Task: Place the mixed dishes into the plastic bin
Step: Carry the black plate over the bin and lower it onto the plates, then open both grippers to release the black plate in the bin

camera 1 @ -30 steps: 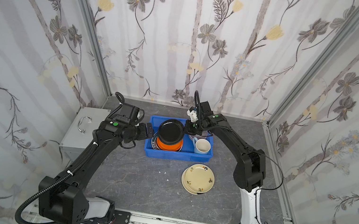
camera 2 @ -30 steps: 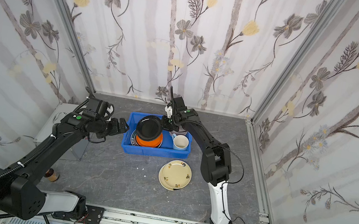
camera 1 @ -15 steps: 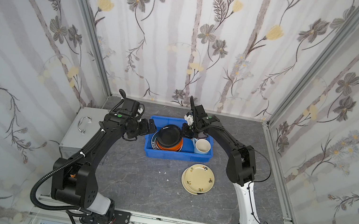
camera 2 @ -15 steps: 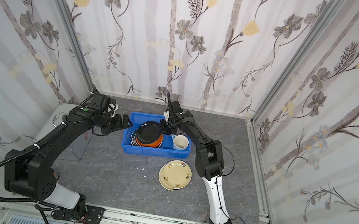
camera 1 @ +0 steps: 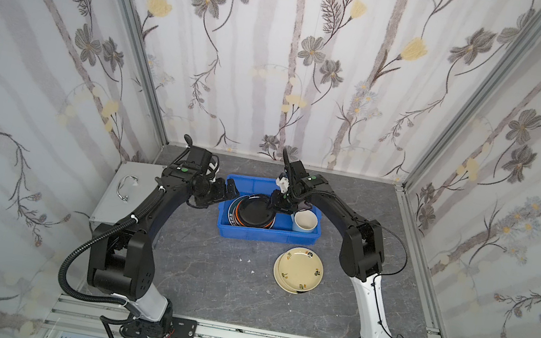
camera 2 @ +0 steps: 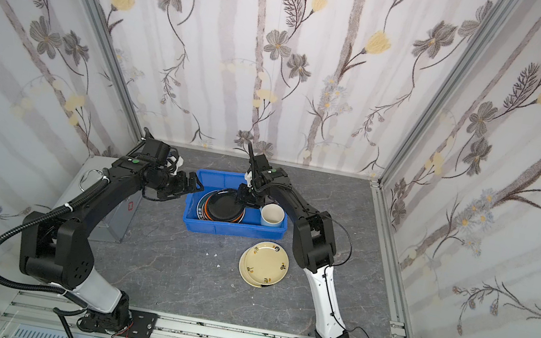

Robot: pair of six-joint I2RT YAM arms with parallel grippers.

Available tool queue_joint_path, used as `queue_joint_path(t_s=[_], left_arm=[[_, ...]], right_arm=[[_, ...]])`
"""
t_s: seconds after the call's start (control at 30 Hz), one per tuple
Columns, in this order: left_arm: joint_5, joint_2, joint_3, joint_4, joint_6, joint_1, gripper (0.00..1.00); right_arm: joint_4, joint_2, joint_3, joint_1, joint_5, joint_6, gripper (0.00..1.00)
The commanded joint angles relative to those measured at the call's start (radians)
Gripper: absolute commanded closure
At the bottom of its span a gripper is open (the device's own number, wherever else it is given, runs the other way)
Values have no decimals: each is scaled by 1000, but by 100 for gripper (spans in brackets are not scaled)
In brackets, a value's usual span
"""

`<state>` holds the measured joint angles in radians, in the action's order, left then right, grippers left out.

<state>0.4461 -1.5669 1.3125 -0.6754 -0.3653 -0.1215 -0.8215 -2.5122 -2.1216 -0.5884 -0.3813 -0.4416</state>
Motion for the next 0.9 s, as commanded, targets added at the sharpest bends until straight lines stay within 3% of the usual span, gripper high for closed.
queue_joint_path(t_s=[0.0, 0.5, 0.87], left_arm=[[32, -4, 1, 34, 12, 2, 0], [25, 69, -69, 33, 20, 5, 0], [30, 67, -68, 41, 29, 14, 0]], right_arm=[[-12, 21, -8, -13, 15, 25, 46], [-66, 6, -33, -30, 70, 50, 35], [-70, -5, -48, -36, 102, 47, 36]])
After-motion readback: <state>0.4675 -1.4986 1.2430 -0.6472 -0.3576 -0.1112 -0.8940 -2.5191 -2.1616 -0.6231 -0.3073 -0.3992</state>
